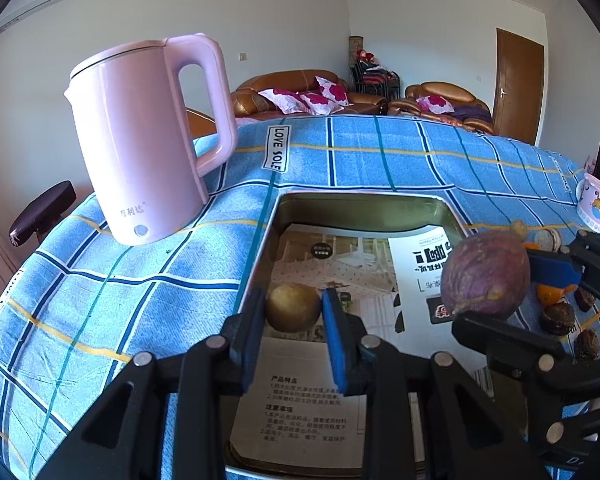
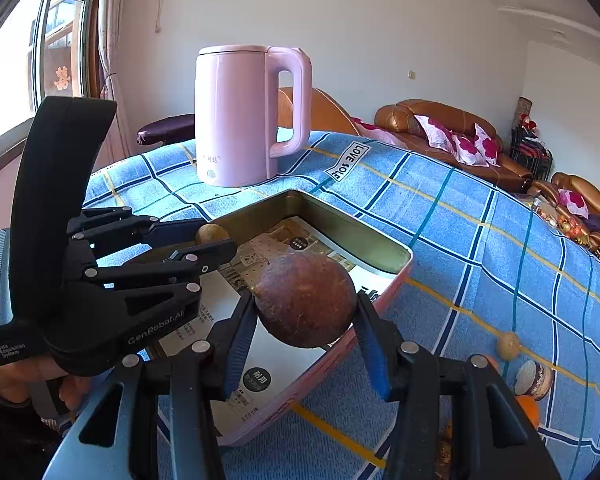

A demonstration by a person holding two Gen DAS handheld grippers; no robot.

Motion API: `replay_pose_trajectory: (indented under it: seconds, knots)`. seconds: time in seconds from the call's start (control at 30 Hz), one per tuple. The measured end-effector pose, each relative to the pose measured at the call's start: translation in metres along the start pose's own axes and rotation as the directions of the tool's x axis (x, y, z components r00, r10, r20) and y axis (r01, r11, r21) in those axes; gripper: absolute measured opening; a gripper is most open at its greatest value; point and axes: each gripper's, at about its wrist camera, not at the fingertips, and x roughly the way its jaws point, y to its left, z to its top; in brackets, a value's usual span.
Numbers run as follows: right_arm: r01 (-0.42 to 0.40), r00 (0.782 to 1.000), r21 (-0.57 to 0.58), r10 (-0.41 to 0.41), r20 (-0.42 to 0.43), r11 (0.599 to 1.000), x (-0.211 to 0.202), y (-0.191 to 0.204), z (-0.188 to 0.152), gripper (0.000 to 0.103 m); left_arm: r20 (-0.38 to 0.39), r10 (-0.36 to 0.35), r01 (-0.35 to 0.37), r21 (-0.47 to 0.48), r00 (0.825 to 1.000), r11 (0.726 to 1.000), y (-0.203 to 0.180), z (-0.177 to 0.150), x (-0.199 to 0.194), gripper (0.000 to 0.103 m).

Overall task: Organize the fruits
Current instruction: 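Release the tan fruit into the tin while right tool releases brown fruit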

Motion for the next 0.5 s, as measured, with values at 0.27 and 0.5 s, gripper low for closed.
replay_pose_trajectory:
  seconds: [0.27, 0.5]
  knots:
    - [-0.002, 1.000, -0.014, 0.001, -0.028, 1.000, 0.013, 0.002, 0.000, 0.052, -0.007, 0.019, -0.019, 0.015, 1.000, 1.000, -0.001, 0.003, 0.005, 0.031]
    - [0.006, 1.000, -0.019, -0.007, -0.027, 1.000, 0.016, 0.004, 0.001, 0.052, -0.007, -0.002, 0.003, 0.012, 1.000, 1.000, -0.002, 0.002, 0.004, 0.047]
